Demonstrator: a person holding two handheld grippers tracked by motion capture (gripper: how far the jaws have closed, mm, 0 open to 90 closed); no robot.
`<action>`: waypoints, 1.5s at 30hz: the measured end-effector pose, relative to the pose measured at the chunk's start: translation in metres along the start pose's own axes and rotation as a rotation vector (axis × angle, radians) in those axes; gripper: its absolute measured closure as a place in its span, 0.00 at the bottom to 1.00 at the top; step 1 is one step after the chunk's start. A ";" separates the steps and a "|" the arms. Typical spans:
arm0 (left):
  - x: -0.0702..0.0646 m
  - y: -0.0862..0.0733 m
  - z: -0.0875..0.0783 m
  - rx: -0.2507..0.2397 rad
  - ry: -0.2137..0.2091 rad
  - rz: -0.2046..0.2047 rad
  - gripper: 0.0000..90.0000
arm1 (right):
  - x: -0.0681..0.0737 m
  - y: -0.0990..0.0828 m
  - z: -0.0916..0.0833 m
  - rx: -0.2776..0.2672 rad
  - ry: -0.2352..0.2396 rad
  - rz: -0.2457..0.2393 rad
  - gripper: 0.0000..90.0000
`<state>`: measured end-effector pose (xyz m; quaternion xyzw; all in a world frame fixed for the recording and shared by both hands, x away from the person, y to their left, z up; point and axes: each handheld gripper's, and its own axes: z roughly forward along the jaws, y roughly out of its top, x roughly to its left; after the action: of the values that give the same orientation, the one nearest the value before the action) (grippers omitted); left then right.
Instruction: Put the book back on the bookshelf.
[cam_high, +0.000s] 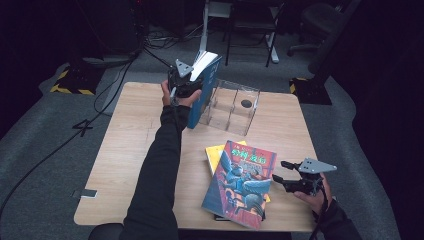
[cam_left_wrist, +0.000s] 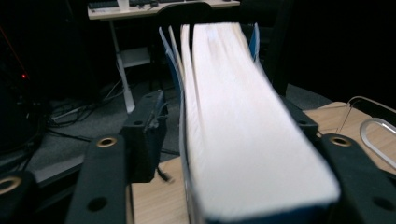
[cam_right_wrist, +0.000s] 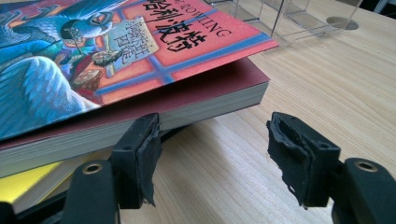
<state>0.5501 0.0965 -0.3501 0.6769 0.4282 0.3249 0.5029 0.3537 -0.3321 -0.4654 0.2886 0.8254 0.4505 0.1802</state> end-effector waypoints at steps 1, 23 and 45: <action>0.000 -0.002 -0.001 -0.003 -0.003 0.003 0.47 | 0.000 0.000 0.000 -0.001 0.001 0.002 0.38; 0.006 -0.022 -0.027 0.042 -0.042 0.068 0.39 | 0.004 0.000 0.003 0.039 -0.006 -0.028 0.37; 0.014 -0.060 -0.054 0.148 -0.100 0.119 0.37 | 0.005 0.000 0.003 0.046 -0.008 -0.025 0.37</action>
<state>0.4939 0.1381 -0.3923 0.7519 0.3846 0.2873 0.4520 0.3519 -0.3270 -0.4671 0.2841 0.8383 0.4280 0.1825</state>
